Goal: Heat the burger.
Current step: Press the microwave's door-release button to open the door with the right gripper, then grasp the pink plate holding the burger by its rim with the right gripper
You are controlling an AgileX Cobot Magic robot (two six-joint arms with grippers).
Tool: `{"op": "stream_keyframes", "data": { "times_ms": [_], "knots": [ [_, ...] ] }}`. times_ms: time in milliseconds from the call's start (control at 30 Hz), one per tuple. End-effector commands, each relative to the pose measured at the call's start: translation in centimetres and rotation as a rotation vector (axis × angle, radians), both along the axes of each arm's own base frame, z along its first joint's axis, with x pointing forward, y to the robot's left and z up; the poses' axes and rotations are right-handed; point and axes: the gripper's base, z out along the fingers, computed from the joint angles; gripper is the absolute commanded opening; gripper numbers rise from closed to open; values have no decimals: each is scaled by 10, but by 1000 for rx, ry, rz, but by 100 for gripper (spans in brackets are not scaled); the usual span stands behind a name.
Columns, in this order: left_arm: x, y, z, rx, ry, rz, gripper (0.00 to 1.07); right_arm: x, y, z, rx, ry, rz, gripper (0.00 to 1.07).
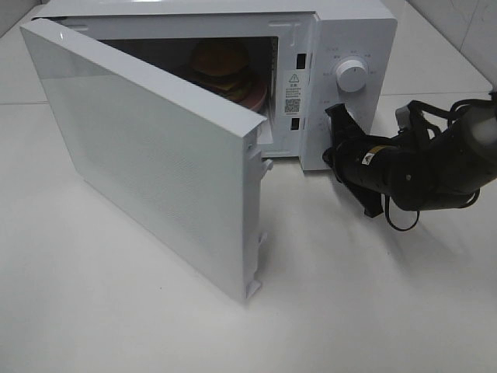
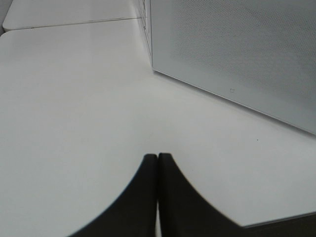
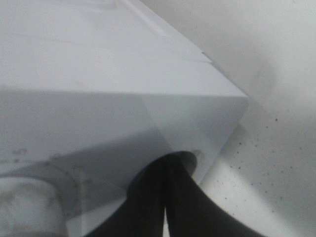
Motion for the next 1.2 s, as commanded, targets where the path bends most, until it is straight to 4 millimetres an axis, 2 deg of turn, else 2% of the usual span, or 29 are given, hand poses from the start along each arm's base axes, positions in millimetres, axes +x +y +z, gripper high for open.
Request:
{"op": "stream_keyframes", "data": {
  "times_ms": [33,233,300,400,467,500,633,667,767,833,1033,1100,1200],
  "knots": [
    [1,0,0,-5,-10,4,0,20,4,45,28,-202,16,0],
    [1,0,0,-5,-10,4,0,5,0,48,-30,-150,44,0],
    [1,0,0,-5,-10,4,0,-12,-6,50,-52,-132,52,2],
    [1,0,0,-5,-10,4,0,-17,-8,50,-55,-121,54,2],
    [1,0,0,-5,-10,4,0,-34,-11,49,-95,-72,104,2],
    [1,0,0,-5,-10,4,0,-34,-11,49,-95,-72,104,2],
    [1,0,0,-5,-10,4,0,-46,-9,48,-187,-76,227,3],
    [1,0,0,-5,-10,4,0,-48,-6,50,-245,-103,303,3],
    [1,0,0,-5,-10,4,0,-49,-4,52,-272,-121,341,3],
    [1,0,0,-5,-10,4,0,-53,4,58,-392,-207,509,4],
    [1,0,0,-5,-10,4,0,-57,9,57,-527,-278,667,4],
    [1,0,0,-5,-10,4,0,-63,14,56,-688,-347,835,4],
    [1,0,0,-5,-10,4,0,-64,14,55,-727,-359,873,5]
  ]
}}
